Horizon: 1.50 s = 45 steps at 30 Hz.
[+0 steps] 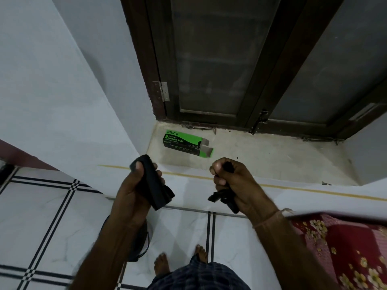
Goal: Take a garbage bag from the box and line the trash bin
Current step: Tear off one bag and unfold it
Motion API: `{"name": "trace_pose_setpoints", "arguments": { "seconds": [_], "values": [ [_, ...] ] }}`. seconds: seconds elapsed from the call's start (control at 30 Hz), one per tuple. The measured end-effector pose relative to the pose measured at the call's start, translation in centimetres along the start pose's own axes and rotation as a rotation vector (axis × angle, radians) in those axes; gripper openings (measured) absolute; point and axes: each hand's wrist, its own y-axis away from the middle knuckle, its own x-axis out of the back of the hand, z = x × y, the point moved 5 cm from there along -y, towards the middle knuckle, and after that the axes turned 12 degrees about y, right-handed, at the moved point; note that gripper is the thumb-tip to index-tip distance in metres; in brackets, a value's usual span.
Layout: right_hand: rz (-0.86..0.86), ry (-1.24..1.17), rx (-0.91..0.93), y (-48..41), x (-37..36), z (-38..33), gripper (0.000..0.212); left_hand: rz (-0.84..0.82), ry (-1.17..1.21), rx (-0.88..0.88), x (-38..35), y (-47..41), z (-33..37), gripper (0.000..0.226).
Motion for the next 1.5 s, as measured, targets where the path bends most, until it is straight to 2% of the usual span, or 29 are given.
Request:
{"name": "trace_pose_setpoints", "arguments": {
  "seconds": [0.03,0.07,0.1,0.13,0.2,0.23,0.3,0.37,0.43,0.5,0.53,0.6,0.67,0.73,0.8,0.87,0.9,1.0,1.17,1.33,1.4,1.5],
  "values": [
    [-0.015,0.135,0.036,0.5,0.3,-0.3,0.019,0.002,-0.009,0.001,0.1,-0.1,-0.1,0.04],
    [-0.028,0.288,0.066,1.0,0.1,-0.7,0.014,0.013,-0.02,0.002,-0.1,-0.3,-0.5,0.054],
    [-0.052,0.42,0.075,1.6,-0.7,-0.6,0.014,0.017,-0.03,-0.005,-0.4,-0.5,-1.1,0.068],
    [-0.083,0.509,0.071,2.0,-1.8,-0.2,0.024,0.015,-0.026,-0.023,-1.1,-0.6,-1.6,0.07],
    [-0.109,0.641,0.122,2.4,-3.9,1.1,0.047,0.008,0.009,-0.071,-2.6,-0.8,-2.8,0.046],
    [-0.067,0.673,0.171,2.5,-4.7,1.5,0.051,0.001,0.045,-0.07,-3.5,-0.9,-3.4,0.035],
    [0.014,0.545,0.219,2.4,-5.0,2.0,0.043,-0.012,0.09,-0.04,-4.2,-1.1,-4.0,0.024],
    [-0.03,0.267,0.101,2.0,-4.4,1.9,0.031,-0.051,0.054,0.015,-4.4,-1.5,-4.3,0.022],
    [-0.091,0.083,-0.057,1.6,-3.4,2.5,0.029,-0.073,-0.018,0.047,-3.9,-2.3,-4.5,0.035],
    [-0.071,0.004,-0.128,1.0,-2.4,3.2,0.03,-0.095,-0.144,0.056,-4.0,-3.4,-4.6,0.068],
    [-0.041,-0.009,-0.127,0.6,-1.9,3.3,0.03,-0.094,-0.231,0.038,-4.2,-4.0,-4.5,0.075],
    [0.055,-0.002,-0.104,-0.5,-0.4,3.1,0.027,-0.108,-0.512,-0.077,-4.6,-6.1,-3.9,0.058],
    [0.186,0.031,-0.087,-1.8,2.1,3.0,0.022,-0.125,-0.996,-0.31,-4.9,-9.3,-2.5,0.051],
    [0.292,0.089,-0.066,-3.2,4.6,2.9,0.019,-0.141,-1.503,-0.486,-4.8,-13.2,-1.7,0.07],
    [0.369,0.158,-0.059,-4.5,6.2,2.8,0.02,-0.188,-1.842,-0.497,-4.2,-16.4,-1.9,0.089],
    [0.441,0.204,-0.078,-5.8,7.2,3.1,0.019,-0.237,-2.026,-0.428,-3.5,-18.5,-2.2,0.091],
    [0.472,0.225,-0.09,-6.4,7.6,3.3,0.019,-0.251,-2.043,-0.412,-3.3,-19.2,-2.1,0.086],
    [0.491,0.31,-0.068,-7.1,7.9,3.8,0.018,-0.247,-1.884,-0.444,-3.0,-19.9,-1.9,0.067],
    [0.389,0.42,-0.045,-6.5,7.8,3.8,0.021,-0.285,-1.783,-0.483,-3.8,-19.0,-1.6,0.061],
    [0.317,0.77,0.204,-7.2,8.3,1.6,0.026,-0.43,-1.773,-0.54,-5.2,-17.5,-1.1,0.062],
    [0.278,0.754,0.208,-7.3,8.3,1.2,0.025,-0.468,-1.769,-0.542,-5.5,-17.0,-0.9,0.061],
    [0.271,0.55,0.076,-7.0,8.5,1.5,0.022,-0.444,-1.743,-0.504,-5.3,-16.3,-0.5,0.059]
  ]
}}
